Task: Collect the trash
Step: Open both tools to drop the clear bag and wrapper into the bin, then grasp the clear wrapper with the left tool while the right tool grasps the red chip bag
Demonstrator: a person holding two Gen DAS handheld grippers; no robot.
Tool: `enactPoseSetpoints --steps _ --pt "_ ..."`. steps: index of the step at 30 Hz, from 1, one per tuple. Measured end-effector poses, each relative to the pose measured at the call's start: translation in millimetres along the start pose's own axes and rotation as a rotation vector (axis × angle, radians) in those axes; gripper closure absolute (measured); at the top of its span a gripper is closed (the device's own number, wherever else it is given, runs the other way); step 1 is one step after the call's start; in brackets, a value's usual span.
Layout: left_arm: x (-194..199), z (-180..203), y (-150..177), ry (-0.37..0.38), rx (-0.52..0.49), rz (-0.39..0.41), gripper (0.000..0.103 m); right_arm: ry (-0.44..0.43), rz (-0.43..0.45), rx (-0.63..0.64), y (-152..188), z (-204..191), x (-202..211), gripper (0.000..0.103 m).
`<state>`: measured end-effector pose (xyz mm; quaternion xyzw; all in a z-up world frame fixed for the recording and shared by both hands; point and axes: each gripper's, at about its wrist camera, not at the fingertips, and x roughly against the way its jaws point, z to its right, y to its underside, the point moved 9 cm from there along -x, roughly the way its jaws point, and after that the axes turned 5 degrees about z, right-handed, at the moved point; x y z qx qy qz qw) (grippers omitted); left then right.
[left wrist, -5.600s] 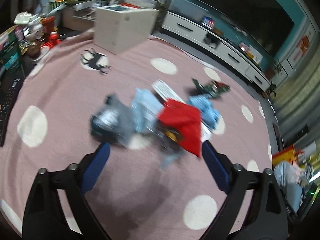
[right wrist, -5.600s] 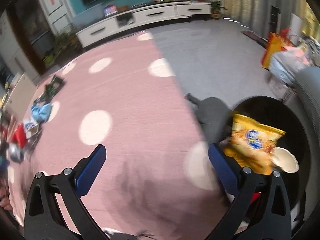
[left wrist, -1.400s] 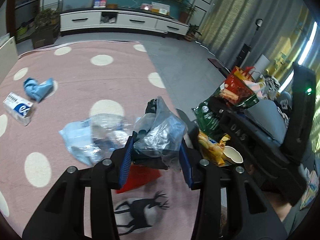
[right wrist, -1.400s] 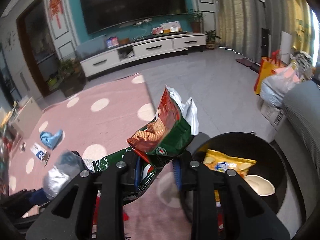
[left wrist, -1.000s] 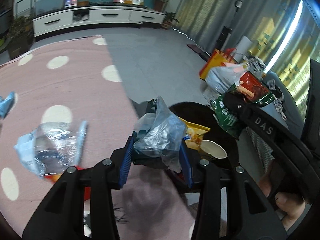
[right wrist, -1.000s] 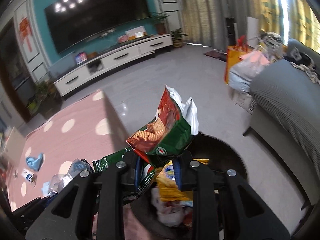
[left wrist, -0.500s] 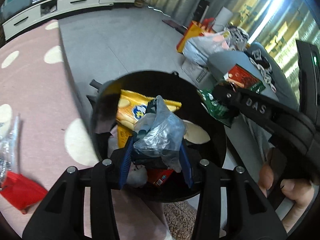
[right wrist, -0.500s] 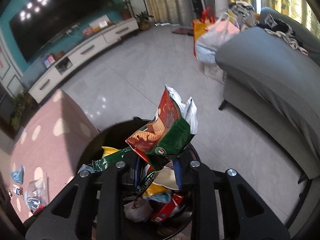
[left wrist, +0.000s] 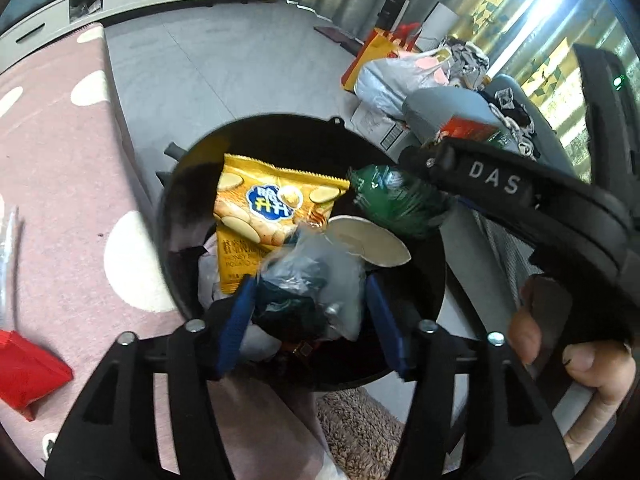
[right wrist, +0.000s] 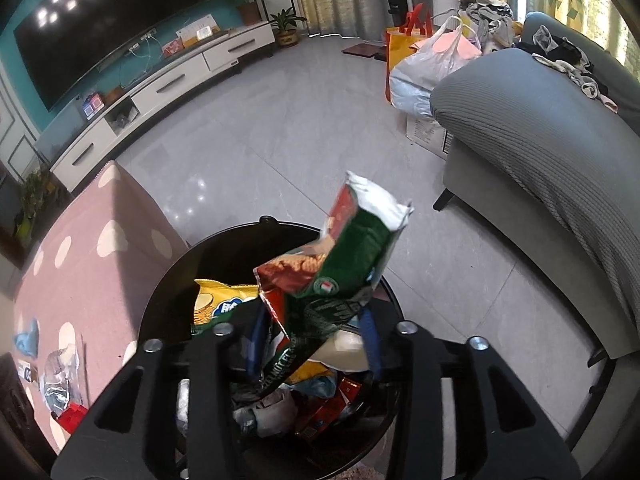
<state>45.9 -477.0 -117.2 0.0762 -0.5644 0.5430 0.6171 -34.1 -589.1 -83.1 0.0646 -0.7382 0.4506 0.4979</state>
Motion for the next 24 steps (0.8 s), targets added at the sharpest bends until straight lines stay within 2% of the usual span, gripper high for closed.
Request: enactPoseSetpoints --steps 1,4,9,11,16,20,24 --pt "6.1 -3.0 -1.8 -0.004 0.005 0.016 0.029 0.002 -0.001 0.001 0.1 -0.6 0.5 0.042" --pt "24.8 -13.6 -8.3 -0.022 0.015 0.055 0.019 -0.005 0.011 0.020 -0.7 -8.0 4.9 0.033" --pt "60.2 -47.9 -18.3 -0.071 0.079 0.107 0.008 -0.037 0.030 0.056 -2.0 -27.1 13.9 0.024" --pt "78.5 -72.2 -19.3 -0.116 0.130 0.135 0.008 -0.059 0.036 0.082 -0.9 -36.9 16.8 0.019" --pt "125.9 -128.4 -15.6 -0.224 0.222 0.204 0.003 -0.099 0.021 0.144 4.7 -64.3 18.6 0.018" --pt "165.5 -180.8 2.0 -0.321 0.310 0.249 0.003 -0.221 0.007 0.219 15.8 -105.2 26.7 0.013" --pt "193.7 -233.0 22.9 -0.377 0.435 0.273 0.003 -0.340 -0.041 0.295 35.4 -150.6 32.5 0.012"
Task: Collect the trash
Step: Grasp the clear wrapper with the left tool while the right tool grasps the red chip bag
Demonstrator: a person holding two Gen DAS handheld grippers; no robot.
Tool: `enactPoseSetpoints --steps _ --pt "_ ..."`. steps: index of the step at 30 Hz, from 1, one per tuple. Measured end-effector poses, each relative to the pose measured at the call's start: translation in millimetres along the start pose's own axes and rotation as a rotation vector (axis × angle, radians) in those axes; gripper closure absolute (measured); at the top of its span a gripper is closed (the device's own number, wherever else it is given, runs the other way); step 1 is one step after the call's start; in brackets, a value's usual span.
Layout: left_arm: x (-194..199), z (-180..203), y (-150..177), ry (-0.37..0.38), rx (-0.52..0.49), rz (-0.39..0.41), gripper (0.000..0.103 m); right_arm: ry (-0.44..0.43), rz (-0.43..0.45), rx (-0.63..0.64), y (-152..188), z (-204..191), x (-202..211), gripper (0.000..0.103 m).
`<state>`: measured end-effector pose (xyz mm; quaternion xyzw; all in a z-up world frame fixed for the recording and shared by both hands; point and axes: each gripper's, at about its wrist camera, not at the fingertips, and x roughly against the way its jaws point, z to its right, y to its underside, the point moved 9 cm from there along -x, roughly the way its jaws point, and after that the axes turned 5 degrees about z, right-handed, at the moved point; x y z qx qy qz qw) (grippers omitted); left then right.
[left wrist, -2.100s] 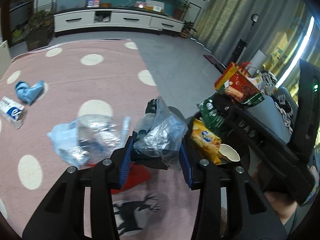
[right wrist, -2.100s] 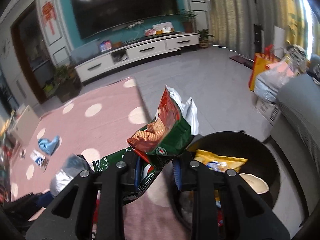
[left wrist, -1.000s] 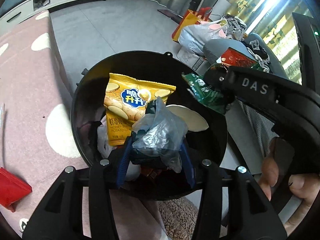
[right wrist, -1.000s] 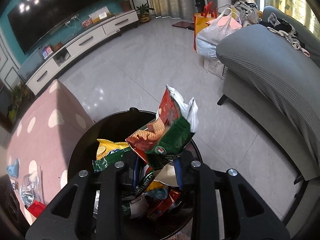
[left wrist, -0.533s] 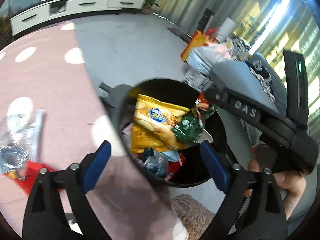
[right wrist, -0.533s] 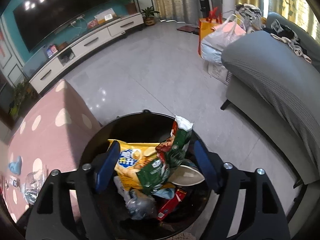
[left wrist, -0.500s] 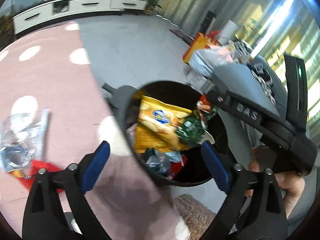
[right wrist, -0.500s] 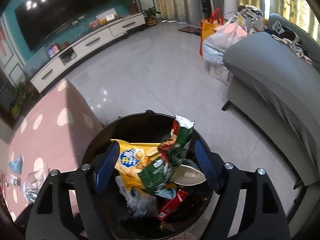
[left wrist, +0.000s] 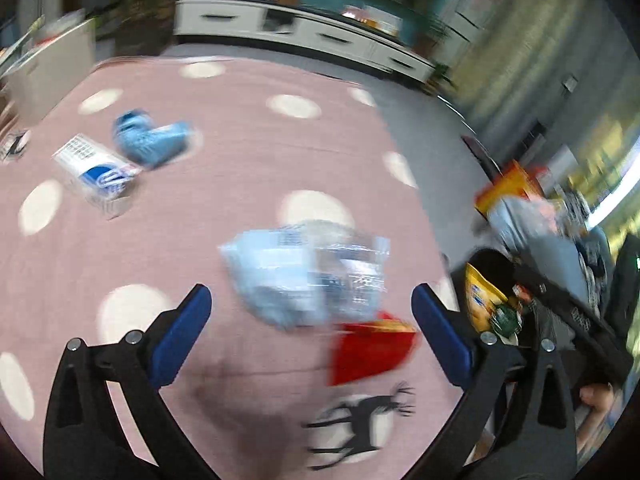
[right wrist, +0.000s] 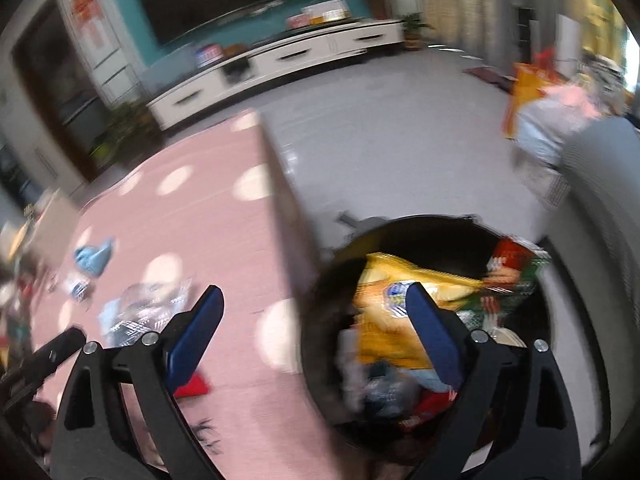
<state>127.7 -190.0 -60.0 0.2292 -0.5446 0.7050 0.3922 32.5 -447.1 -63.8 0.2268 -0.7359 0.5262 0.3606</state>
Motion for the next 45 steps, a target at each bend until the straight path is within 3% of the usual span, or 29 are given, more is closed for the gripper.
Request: enactPoseSetpoints --steps 4,9,14,19,23,28,42,44,45 --pt "2.3 -48.4 1.3 -0.051 0.094 0.000 0.003 -0.095 -0.068 0.119 16.6 -55.4 -14.1 0.009" --pt "-2.6 -78.5 13.3 -0.077 0.141 -0.025 0.003 -0.194 -0.155 0.272 46.6 -118.5 -26.5 0.009" --pt "-9.1 -83.9 19.5 -0.064 0.154 -0.038 0.003 -0.180 -0.231 0.395 78.4 -151.1 -45.8 0.009" --pt "-15.8 -66.8 17.2 -0.006 0.122 -0.035 0.003 -0.138 -0.270 0.415 91.9 -147.8 -56.8 0.009" --pt "-30.2 -44.2 9.3 0.047 0.096 -0.043 0.003 -0.121 -0.244 0.396 86.0 -142.4 -61.0 0.013" --pt "-49.7 -20.0 10.7 0.068 0.051 -0.086 0.003 -0.104 -0.254 0.370 84.3 -128.8 -68.3 0.049" --pt "-81.3 4.4 17.2 0.112 0.028 -0.129 0.003 -0.113 -0.181 0.201 46.7 -84.0 -53.6 0.052" --pt "-81.6 11.8 19.8 0.110 -0.015 -0.124 0.008 -0.112 -0.172 0.180 43.1 -78.5 -51.5 0.052" --pt "-81.1 15.0 21.3 0.102 -0.031 -0.119 0.016 -0.109 -0.170 0.172 41.8 -76.2 -51.2 0.052"
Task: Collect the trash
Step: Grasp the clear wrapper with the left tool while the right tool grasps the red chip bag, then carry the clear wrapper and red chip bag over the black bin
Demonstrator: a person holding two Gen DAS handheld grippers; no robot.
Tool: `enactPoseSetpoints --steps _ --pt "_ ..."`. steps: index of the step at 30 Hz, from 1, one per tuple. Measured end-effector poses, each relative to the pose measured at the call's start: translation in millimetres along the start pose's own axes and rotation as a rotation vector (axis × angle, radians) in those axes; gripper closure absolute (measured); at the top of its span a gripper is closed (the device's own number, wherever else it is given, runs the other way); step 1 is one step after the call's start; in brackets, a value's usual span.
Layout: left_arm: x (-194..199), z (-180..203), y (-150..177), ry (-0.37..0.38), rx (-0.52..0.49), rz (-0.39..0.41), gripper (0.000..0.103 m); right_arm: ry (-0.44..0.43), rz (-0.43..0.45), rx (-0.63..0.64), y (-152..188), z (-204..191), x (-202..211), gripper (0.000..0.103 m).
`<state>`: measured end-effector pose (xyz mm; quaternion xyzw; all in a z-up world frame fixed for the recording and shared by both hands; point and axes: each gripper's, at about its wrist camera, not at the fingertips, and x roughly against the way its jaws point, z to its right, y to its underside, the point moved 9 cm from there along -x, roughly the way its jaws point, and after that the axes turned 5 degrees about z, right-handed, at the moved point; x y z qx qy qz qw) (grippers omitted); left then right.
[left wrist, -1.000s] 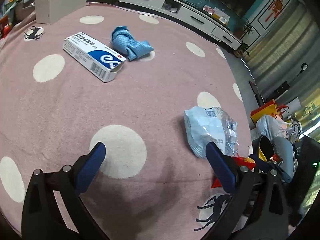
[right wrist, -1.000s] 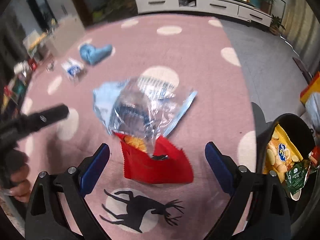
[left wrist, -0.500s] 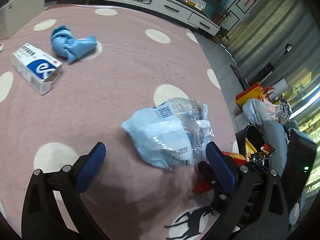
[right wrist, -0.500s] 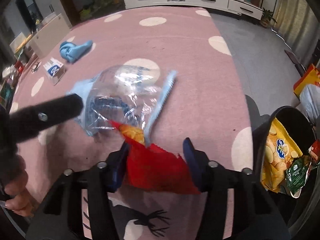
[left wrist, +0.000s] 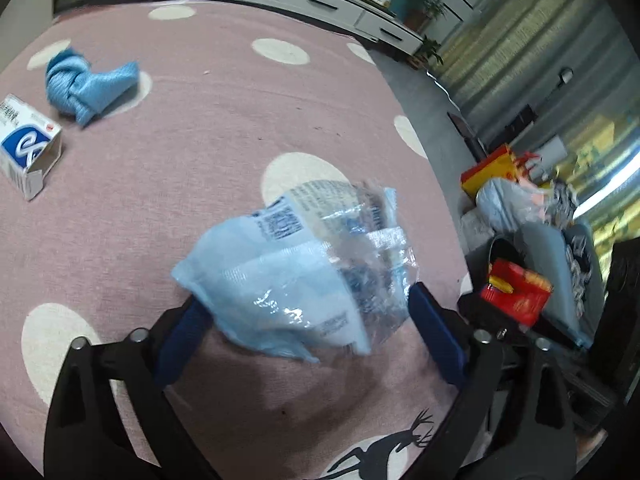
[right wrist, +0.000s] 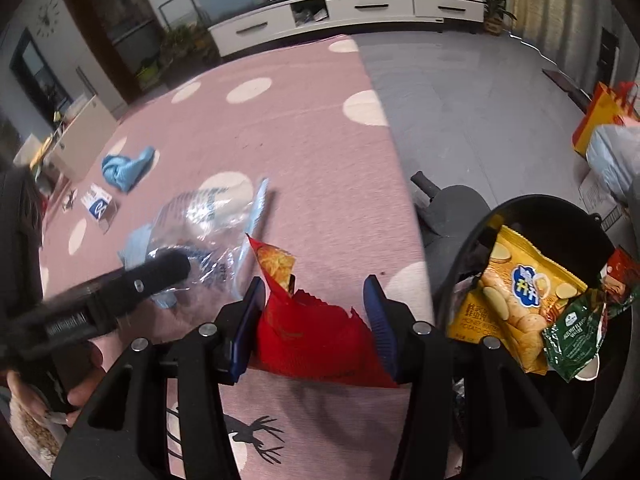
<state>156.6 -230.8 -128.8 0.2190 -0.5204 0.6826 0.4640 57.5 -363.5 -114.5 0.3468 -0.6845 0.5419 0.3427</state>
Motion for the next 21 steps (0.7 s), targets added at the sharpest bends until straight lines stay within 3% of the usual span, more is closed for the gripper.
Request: enactPoseSetpoints --steps 3,4,6,7,12,21 --pt "-2.3 8.4 1.6 -0.008 -0.026 0.003 0.036 0.011 0.009 -0.022 -2.3 7.0 2.3 0.052" --pt "-3.8 12.6 2.2 0.013 -0.029 -0.006 0.049 0.010 0.013 -0.030 -3.0 8.9 3.3 0.052" --pt "-7.1 18.4 2.8 0.060 -0.016 -0.023 0.056 0.008 0.017 -0.038 -3.8 10.9 5.3 0.052" --pt "-7.5 20.0 2.3 0.061 -0.015 -0.019 0.067 0.010 0.020 -0.041 -4.2 11.9 6.0 0.052" --pt "1.4 36.9 1.1 0.040 -0.051 0.017 0.072 0.017 0.037 -0.067 -7.2 21.4 11.8 0.052" --pt "25.0 104.2 3.4 0.064 -0.190 0.080 0.073 0.085 0.136 -0.160 -18.3 63.5 44.1 0.052"
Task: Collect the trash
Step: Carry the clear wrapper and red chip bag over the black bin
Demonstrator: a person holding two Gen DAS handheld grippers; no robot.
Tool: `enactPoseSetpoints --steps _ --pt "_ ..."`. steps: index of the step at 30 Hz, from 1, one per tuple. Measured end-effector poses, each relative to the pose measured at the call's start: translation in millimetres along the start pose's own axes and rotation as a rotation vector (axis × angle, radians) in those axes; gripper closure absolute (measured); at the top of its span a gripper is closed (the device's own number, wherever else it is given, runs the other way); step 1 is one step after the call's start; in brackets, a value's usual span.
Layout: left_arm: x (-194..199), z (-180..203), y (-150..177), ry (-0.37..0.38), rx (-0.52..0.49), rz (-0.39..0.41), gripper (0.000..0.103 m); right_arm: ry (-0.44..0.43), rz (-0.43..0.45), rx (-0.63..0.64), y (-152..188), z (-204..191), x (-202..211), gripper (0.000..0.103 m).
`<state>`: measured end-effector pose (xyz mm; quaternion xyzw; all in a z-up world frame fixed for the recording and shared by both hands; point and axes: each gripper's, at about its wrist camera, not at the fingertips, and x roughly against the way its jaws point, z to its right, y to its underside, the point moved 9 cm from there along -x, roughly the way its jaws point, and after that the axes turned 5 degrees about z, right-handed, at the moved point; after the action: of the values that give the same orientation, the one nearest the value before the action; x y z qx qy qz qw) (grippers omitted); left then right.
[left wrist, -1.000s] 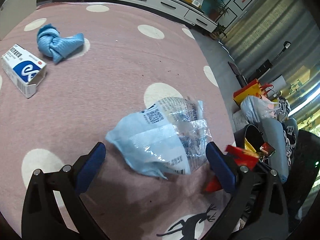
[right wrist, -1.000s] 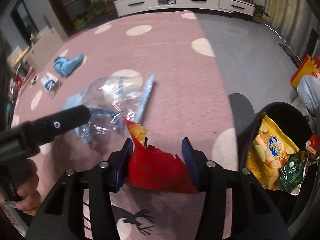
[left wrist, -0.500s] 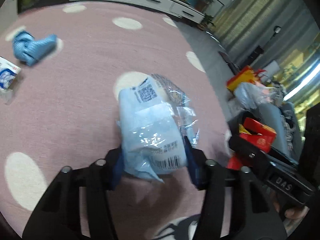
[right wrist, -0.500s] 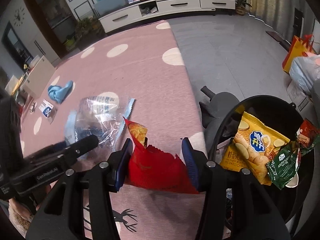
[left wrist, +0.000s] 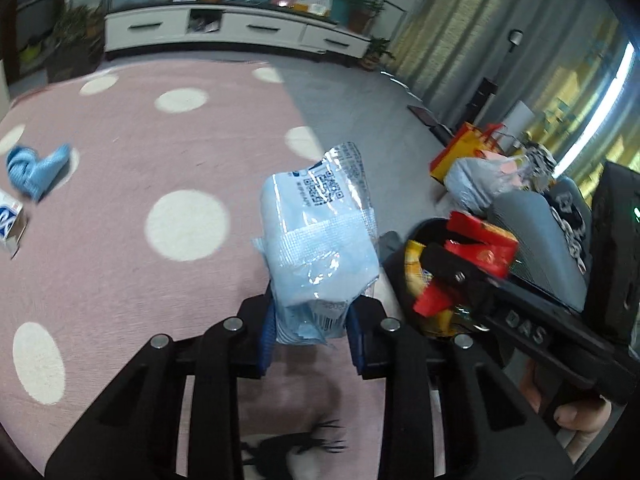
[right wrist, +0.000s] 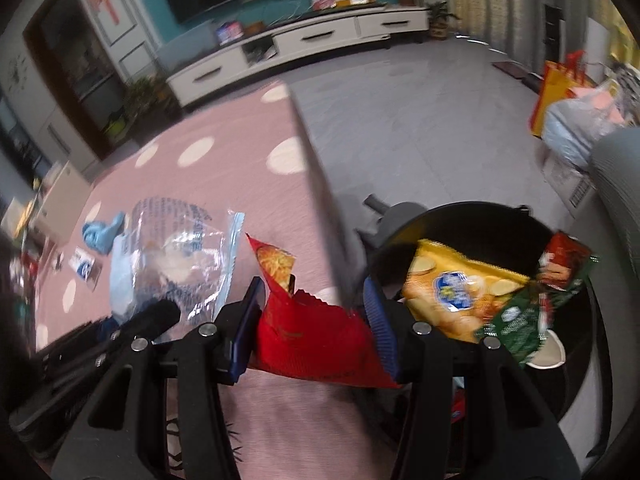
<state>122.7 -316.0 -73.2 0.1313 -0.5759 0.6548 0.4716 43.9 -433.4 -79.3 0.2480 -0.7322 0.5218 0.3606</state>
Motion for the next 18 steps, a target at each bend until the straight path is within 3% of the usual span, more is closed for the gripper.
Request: enactPoseSetpoints --steps 9,18 --pt "-8.5 87.0 6.2 0.104 -0.128 -0.002 0.073 0.128 0.124 -0.198 -16.5 82.3 39.0 0.052" --pt "-37.3 137.8 29.8 0.199 -0.185 -0.074 0.073 0.244 0.158 -0.345 -7.5 148.8 58.0 0.052"
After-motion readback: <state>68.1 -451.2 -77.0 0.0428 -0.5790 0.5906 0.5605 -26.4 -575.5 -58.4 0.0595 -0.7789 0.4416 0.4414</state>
